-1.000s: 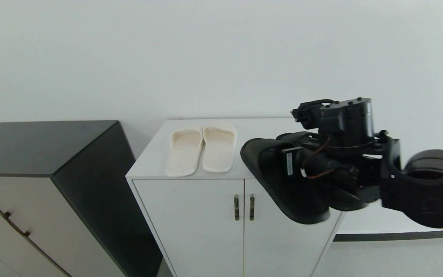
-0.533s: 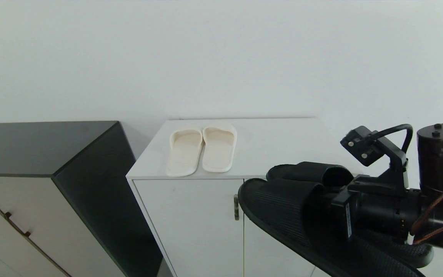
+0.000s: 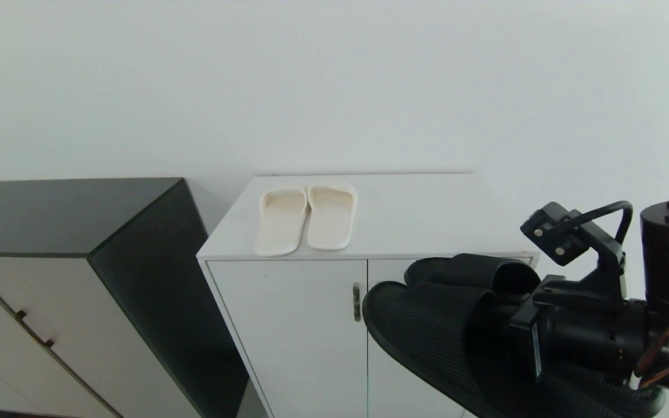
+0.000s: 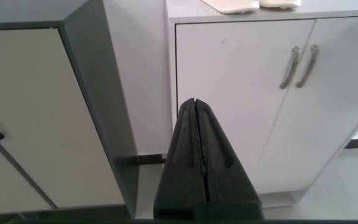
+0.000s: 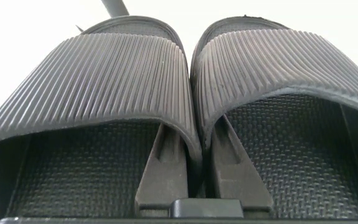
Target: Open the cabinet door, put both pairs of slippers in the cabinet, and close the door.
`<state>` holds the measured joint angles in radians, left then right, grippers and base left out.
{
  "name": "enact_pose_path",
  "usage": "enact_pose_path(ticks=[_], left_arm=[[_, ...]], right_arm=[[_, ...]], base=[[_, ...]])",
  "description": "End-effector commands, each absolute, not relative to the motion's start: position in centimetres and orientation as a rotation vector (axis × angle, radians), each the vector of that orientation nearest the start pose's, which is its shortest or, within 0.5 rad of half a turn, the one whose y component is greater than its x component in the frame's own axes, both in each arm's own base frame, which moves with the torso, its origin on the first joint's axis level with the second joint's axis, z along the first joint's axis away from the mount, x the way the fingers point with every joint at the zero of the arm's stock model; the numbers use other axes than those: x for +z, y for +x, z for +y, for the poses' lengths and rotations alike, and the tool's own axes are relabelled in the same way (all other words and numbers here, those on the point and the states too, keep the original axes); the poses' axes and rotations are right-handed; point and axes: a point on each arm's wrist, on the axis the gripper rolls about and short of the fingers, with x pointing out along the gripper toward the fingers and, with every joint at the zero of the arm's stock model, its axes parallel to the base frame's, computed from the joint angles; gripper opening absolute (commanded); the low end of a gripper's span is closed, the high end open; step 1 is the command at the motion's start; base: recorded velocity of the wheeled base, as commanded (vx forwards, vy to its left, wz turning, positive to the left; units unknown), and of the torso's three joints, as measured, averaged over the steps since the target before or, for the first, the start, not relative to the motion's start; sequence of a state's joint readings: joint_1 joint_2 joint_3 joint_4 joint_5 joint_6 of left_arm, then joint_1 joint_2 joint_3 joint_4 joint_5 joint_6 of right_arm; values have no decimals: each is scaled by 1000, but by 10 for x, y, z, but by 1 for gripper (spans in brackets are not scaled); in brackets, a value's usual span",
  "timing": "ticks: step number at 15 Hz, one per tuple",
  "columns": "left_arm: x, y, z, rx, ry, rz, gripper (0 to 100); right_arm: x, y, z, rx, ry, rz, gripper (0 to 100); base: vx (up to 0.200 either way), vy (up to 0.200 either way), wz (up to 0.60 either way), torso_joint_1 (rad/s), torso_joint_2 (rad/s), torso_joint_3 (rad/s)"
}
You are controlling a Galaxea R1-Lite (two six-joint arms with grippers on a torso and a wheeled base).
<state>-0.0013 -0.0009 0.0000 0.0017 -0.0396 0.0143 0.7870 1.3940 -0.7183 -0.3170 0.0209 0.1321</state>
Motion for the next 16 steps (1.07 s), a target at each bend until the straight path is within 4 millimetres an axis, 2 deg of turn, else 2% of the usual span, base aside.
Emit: enact_pose_path(ticks=[1, 14, 16], left_arm=[[75, -23, -1, -41, 14, 1, 0], [75, -23, -1, -41, 15, 1, 0], [75, -23, -1, -41, 15, 1, 0]], right_arm=[[207, 160, 161, 781, -19, 403, 0], [199, 147, 160, 948, -25, 437, 0], [198, 146, 160, 948, -26, 440, 0]], base=[[0, 0, 0, 0, 0, 0], [0, 0, 0, 0, 0, 0], [0, 0, 0, -124, 310, 178]])
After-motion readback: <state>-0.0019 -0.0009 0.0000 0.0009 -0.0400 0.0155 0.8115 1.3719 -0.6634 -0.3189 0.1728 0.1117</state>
